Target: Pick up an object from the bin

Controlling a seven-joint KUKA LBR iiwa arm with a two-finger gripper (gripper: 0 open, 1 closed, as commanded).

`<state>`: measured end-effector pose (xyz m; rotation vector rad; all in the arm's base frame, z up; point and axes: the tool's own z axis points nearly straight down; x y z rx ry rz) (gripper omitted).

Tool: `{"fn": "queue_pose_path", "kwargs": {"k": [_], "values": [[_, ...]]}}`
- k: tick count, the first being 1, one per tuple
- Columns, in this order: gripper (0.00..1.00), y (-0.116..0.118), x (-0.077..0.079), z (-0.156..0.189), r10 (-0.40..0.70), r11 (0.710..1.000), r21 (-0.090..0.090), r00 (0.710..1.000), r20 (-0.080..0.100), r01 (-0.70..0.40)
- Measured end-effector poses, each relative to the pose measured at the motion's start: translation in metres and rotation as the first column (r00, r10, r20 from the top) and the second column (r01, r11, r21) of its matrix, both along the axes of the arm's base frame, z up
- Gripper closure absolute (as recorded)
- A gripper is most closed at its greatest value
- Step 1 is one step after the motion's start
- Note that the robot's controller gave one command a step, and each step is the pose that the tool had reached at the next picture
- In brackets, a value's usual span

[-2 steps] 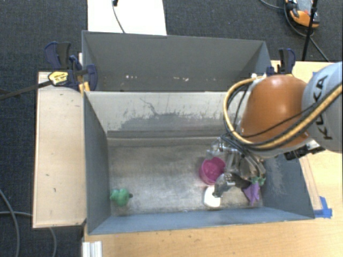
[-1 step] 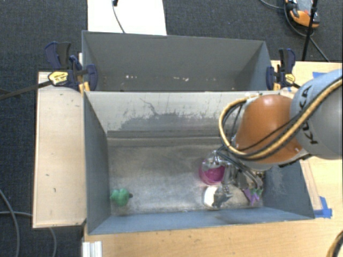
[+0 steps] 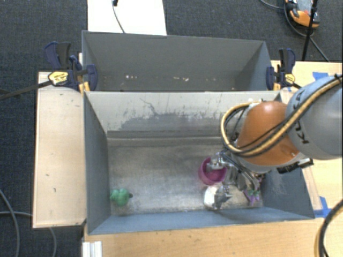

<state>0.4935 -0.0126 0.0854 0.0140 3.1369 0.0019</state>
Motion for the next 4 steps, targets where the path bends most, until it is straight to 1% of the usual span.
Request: {"fn": "queue_pose_path", "kwargs": {"k": [1, 2, 3, 4], "values": [[1.00, 0.007, 0.049, -0.007, 0.017, 1.000, -0.002, 1.000, -0.014, -0.017], [1.00, 0.006, 0.049, -0.007, 0.017, 1.000, -0.002, 1.000, -0.014, -0.017], [1.00, -0.003, 0.056, 0.036, 0.041, 0.999, 0.000, 0.999, -0.008, -0.041], [1.00, -0.002, 0.038, 0.070, 0.059, 0.998, -0.001, 0.998, -0.002, -0.059]]}}
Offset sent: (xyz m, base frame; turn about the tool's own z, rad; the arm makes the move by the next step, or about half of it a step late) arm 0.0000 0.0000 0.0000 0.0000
